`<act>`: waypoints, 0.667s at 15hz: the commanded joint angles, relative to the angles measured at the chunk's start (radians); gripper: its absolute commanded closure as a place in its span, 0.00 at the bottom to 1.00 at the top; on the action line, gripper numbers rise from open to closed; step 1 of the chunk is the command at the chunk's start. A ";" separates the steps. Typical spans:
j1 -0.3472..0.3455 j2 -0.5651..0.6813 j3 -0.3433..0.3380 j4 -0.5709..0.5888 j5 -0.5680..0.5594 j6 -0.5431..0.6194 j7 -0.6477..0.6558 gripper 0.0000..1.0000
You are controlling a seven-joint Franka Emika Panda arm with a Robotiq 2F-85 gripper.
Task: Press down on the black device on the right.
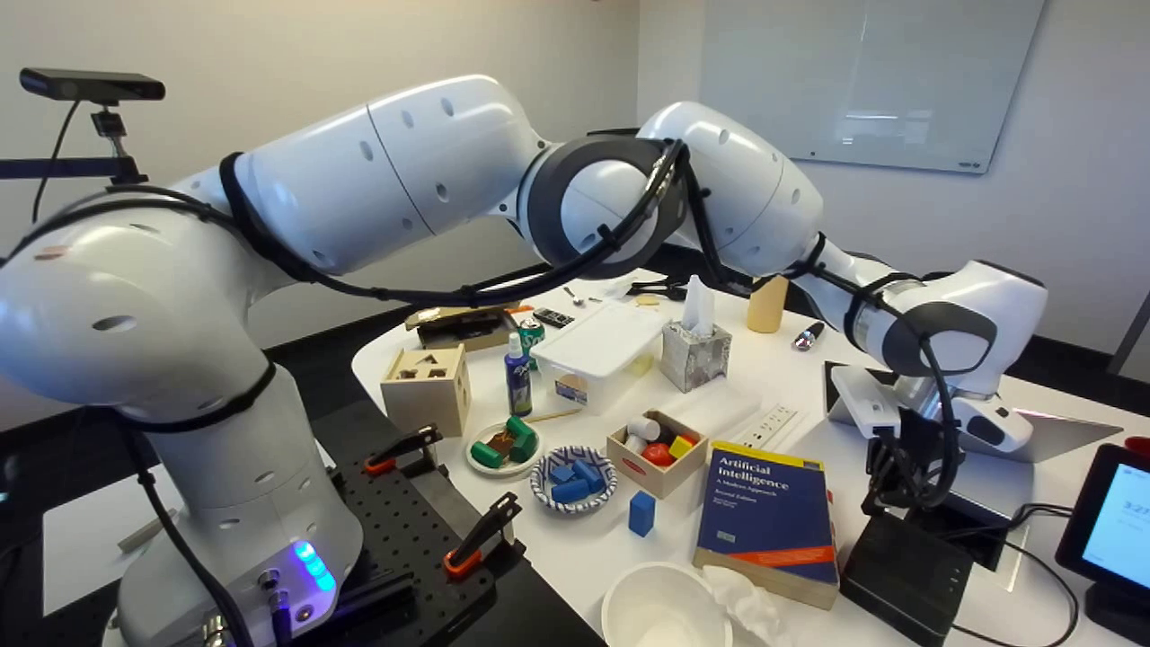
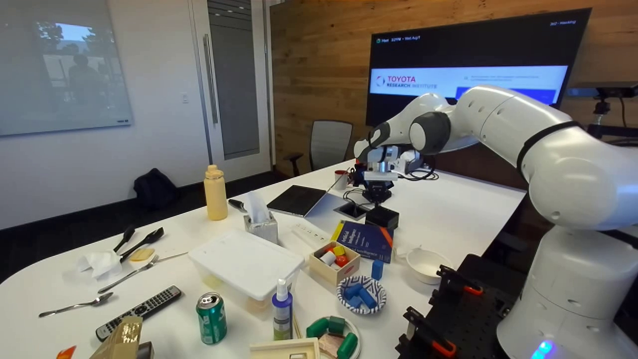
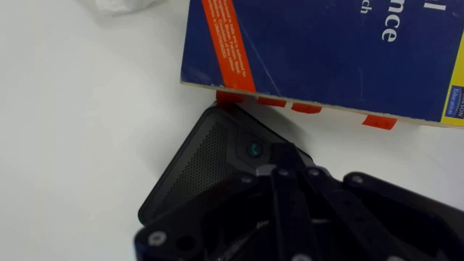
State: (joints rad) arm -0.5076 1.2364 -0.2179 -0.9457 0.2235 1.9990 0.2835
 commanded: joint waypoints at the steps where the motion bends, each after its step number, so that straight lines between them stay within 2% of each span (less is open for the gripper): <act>1: -0.020 0.058 0.014 0.104 -0.003 -0.070 0.039 1.00; 10: -0.051 0.141 0.028 0.230 0.002 -0.140 0.103 1.00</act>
State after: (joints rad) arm -0.5392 1.3351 -0.2103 -0.8044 0.2235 1.9175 0.3473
